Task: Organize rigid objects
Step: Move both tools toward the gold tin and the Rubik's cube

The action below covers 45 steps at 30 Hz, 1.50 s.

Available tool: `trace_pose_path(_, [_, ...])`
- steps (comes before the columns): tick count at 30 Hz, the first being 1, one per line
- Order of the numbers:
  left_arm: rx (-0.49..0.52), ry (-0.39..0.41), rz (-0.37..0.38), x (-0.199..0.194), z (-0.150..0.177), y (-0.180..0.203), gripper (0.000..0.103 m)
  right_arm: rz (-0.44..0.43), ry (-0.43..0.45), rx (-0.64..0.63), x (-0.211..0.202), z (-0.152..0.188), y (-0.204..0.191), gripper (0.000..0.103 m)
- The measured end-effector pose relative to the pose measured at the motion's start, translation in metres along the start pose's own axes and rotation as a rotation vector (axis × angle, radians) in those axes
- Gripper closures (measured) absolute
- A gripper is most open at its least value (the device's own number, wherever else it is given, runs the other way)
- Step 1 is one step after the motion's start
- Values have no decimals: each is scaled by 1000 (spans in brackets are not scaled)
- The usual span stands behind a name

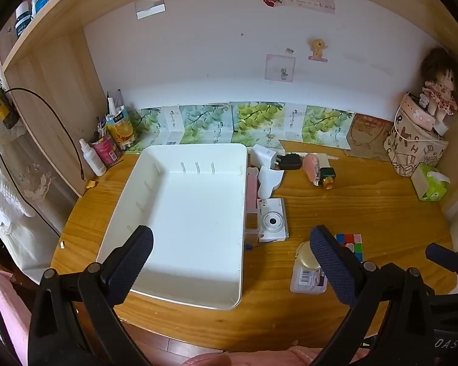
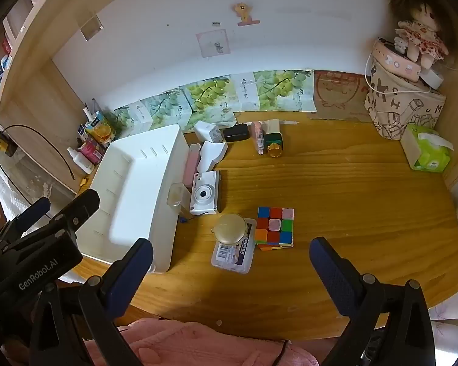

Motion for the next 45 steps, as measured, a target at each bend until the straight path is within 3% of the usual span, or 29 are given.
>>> trace_pose_path(20, [12,-19,60,1,4,-7,1,40,-13,8,-5,4,-2,0])
trace_pose_path(35, [3,-105,105,15,19,-43,1,93,-80,9,7,17,-45,0])
trace_pose_path(45, [30,-140,174,21,20,-35,1,157,-110,-18,6,25,-53,0])
Point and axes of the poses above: each gripper's, at about its wrist camera, not at the fingertips, and x roughly the way its jaws point, y to its right, z to its underside, the point moved 10 cm from there along x, roughly the way its jaws point, and after that the axes turned 6 degrees about -x, right-handed, at the moved point
